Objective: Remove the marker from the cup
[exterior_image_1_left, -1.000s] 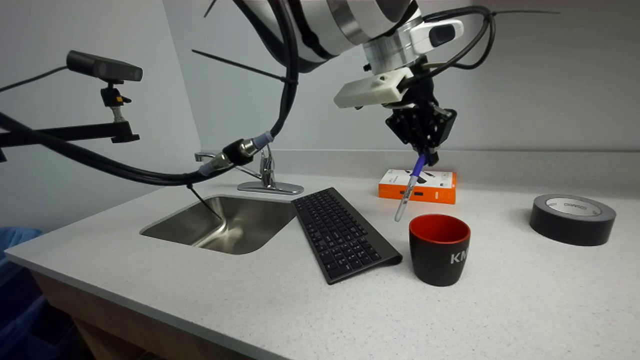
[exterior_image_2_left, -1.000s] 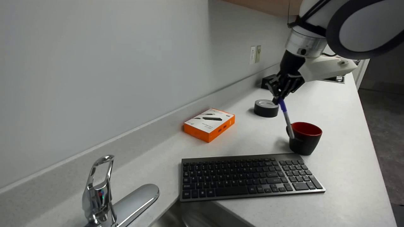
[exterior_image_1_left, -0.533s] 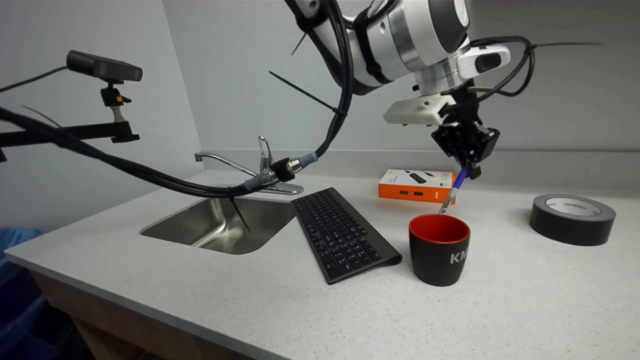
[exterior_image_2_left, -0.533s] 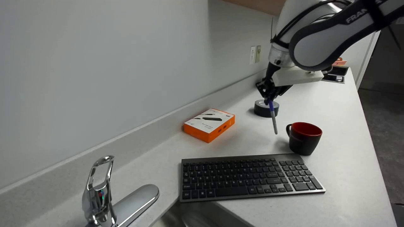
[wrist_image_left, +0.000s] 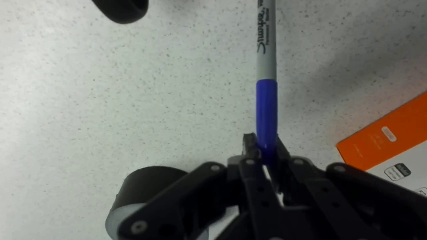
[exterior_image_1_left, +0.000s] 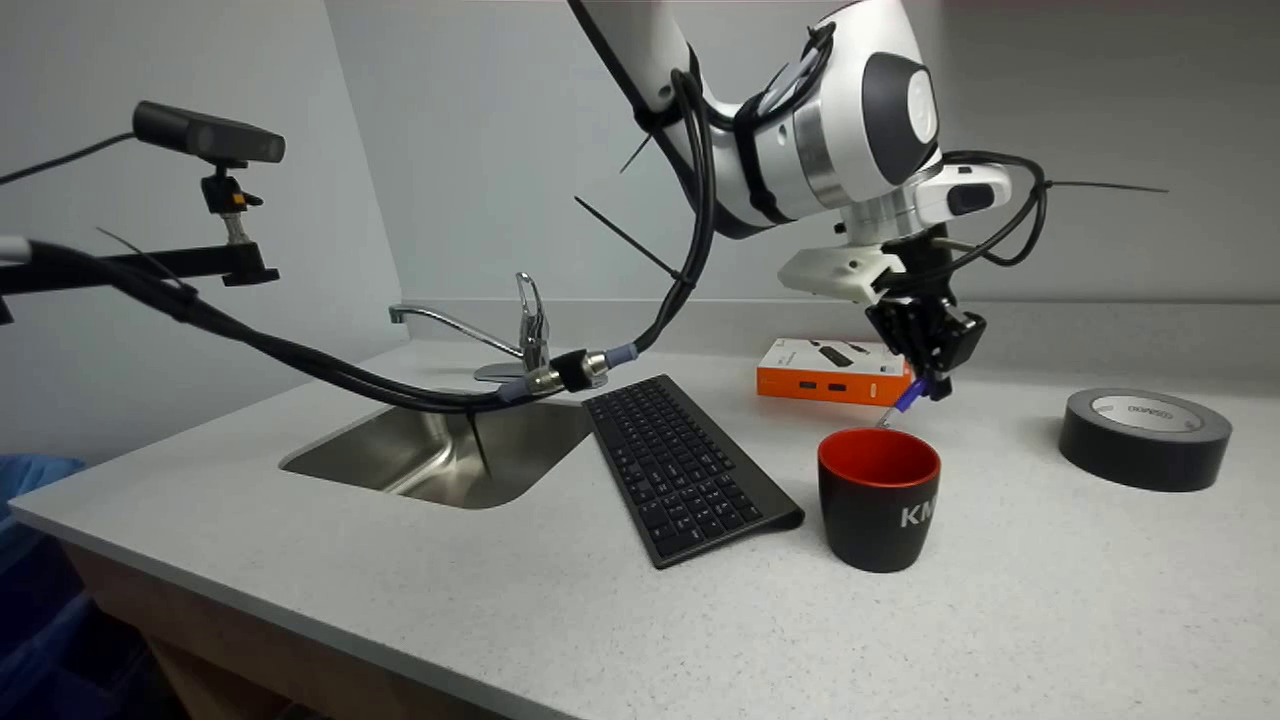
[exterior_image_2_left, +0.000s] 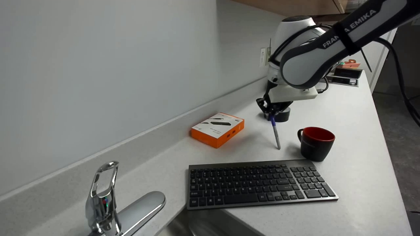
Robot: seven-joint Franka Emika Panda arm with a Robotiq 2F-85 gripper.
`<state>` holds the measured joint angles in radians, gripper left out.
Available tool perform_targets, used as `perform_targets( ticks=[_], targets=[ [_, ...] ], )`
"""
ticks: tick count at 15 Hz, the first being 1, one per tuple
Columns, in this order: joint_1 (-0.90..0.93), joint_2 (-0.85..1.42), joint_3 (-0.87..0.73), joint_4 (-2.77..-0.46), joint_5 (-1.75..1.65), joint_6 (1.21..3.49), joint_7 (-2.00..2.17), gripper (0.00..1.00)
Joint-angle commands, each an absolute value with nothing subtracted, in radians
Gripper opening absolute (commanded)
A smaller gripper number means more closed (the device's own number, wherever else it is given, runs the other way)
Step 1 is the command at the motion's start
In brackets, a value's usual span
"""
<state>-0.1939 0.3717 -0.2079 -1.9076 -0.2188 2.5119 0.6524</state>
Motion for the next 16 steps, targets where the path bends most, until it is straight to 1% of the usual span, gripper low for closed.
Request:
perform_targets(
  ticks=[1,3,4,9,10,16],
  targets=[
    [-0.139,0.42,-0.261,-1.852,-0.212,2.475,0.674,0.39],
    [-0.124,0.426,-0.276,-1.852,-0.219,2.478,0.675,0.51],
    [-0.116,0.429,-0.283,-1.851,-0.222,2.48,0.677,0.6],
    [-0.093,0.433,-0.306,-1.851,-0.226,2.484,0.681,0.98],
    [-0.091,0.433,-0.309,-1.851,-0.226,2.485,0.68,1.0],
    [-0.101,0.414,-0.3,-1.885,-0.208,2.511,0.643,1.0]
  ],
)
